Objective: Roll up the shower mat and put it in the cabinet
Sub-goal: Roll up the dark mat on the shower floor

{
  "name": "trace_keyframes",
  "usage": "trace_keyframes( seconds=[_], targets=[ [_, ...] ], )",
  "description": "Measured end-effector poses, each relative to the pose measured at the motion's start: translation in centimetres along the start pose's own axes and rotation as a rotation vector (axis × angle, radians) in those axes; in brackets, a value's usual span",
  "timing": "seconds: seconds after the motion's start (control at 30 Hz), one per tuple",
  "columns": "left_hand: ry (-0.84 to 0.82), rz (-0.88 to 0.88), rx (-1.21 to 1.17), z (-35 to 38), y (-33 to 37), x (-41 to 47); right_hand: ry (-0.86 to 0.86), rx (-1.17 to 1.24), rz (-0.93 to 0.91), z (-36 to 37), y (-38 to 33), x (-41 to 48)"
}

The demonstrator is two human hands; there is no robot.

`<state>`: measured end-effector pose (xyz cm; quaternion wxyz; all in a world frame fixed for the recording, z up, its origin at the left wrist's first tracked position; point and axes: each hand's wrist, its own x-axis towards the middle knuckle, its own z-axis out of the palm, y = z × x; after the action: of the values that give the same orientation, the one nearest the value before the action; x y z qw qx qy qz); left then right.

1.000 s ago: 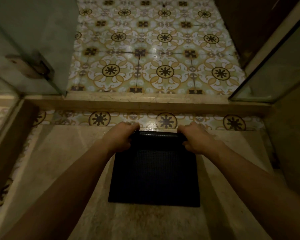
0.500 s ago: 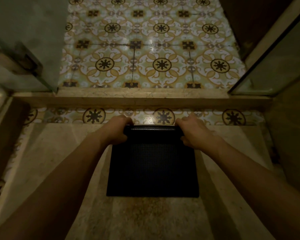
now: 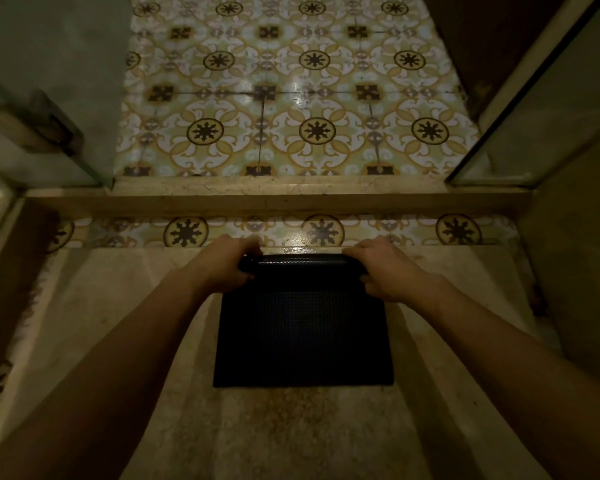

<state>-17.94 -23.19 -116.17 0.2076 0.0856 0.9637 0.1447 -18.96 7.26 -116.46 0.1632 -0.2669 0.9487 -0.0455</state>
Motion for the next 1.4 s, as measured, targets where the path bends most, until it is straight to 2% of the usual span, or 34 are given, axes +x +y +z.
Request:
trace_keyframes(
  seconds=[0.17, 0.37, 0.53, 0.7, 0.97, 1.17, 1.4],
  targets=[
    [0.084, 0.018, 0.102, 0.4, 0.9, -0.2, -0.004, 0.078, 0.062, 0.2, -0.3, -0.4],
    [-0.101, 0.012, 0.112, -0.9, 1.0, 0.0, -0.048, 0.185, 0.086, -0.1, -0.3, -0.3],
    [-0.040, -0.014, 0.151, -0.6, 1.6, -0.5, -0.054, 0.197, 0.116, -0.1, -0.4, -0.7],
    [-0.131, -0.041, 0.088, -0.8, 1.5, -0.8, -0.079, 0.179, 0.075, -0.3, -0.8, -0.9],
    [-0.075, -0.028, 0.103, -0.4, 2.1, -1.4, -0.039, 0.196, 0.150, 0.1, -1.3, -1.5],
    [-0.078, -0.044, 0.049, 0.1, 2.1, -1.7, -0.131, 0.175, 0.108, 0.0, -1.5, -1.5],
    [-0.045, 0.002, 0.079, 0.4, 2.2, -2.4, -0.057, 0.204, 0.185, 0.6, -1.8, -2.1]
  ],
)
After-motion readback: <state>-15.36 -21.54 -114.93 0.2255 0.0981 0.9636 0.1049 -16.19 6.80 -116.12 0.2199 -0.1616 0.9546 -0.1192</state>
